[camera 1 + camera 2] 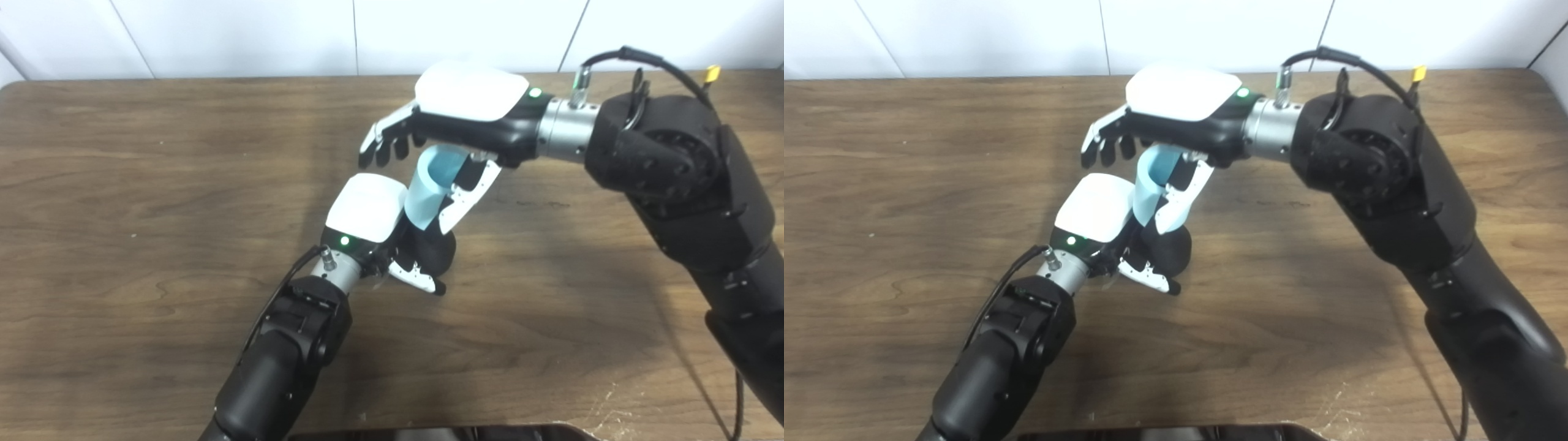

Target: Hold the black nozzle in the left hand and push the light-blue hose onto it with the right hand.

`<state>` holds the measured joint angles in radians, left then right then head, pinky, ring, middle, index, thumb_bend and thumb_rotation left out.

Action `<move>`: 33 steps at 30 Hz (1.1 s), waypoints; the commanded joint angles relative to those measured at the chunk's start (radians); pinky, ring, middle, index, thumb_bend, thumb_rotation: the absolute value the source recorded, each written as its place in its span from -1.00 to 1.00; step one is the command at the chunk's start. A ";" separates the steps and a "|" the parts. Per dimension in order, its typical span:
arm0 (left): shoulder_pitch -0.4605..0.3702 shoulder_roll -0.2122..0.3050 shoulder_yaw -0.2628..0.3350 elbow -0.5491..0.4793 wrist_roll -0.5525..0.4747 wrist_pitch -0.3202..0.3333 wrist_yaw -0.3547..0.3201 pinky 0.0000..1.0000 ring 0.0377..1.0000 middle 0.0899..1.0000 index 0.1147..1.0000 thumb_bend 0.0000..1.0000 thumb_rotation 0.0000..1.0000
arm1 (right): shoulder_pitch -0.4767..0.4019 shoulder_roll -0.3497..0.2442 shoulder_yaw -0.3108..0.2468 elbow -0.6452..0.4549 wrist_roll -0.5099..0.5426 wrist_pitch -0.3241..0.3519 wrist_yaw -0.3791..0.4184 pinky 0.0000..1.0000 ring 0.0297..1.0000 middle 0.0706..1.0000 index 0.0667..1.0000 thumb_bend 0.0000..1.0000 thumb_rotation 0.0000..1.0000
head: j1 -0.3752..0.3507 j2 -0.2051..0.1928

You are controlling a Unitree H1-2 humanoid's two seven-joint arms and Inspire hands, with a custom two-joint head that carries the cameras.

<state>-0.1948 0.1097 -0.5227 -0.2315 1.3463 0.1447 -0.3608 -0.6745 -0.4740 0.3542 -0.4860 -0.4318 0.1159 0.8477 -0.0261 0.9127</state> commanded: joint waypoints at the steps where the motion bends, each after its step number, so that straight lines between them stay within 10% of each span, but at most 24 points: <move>1: -0.011 -0.009 0.001 -0.016 0.003 -0.005 -0.001 0.29 0.14 -0.04 -0.23 0.04 -1.00 | -0.037 -0.010 -0.026 -0.034 0.021 0.013 -0.010 0.00 0.16 0.30 0.40 0.61 -0.28 | 0.000 -0.001; 20: -0.015 -0.007 0.001 -0.015 0.004 -0.008 -0.014 0.24 0.16 -0.02 -0.25 0.04 -1.00 | -0.039 -0.004 -0.094 -0.056 0.009 0.028 -0.064 0.09 0.24 0.30 0.45 0.41 0.00 | 0.002 -0.004; 33: -0.008 -0.006 0.005 -0.010 -0.014 -0.010 0.003 0.31 0.16 -0.03 -0.24 0.04 -1.00 | 0.019 -0.061 -0.131 -0.085 -0.083 -0.081 -0.122 0.85 0.95 0.92 0.86 0.37 0.61 | 0.004 -0.010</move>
<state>-0.1950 0.1092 -0.5175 -0.2351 1.3353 0.1438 -0.3682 -0.6368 -0.5126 0.2384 -0.5339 -0.4959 0.0663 0.7656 -0.0215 0.9020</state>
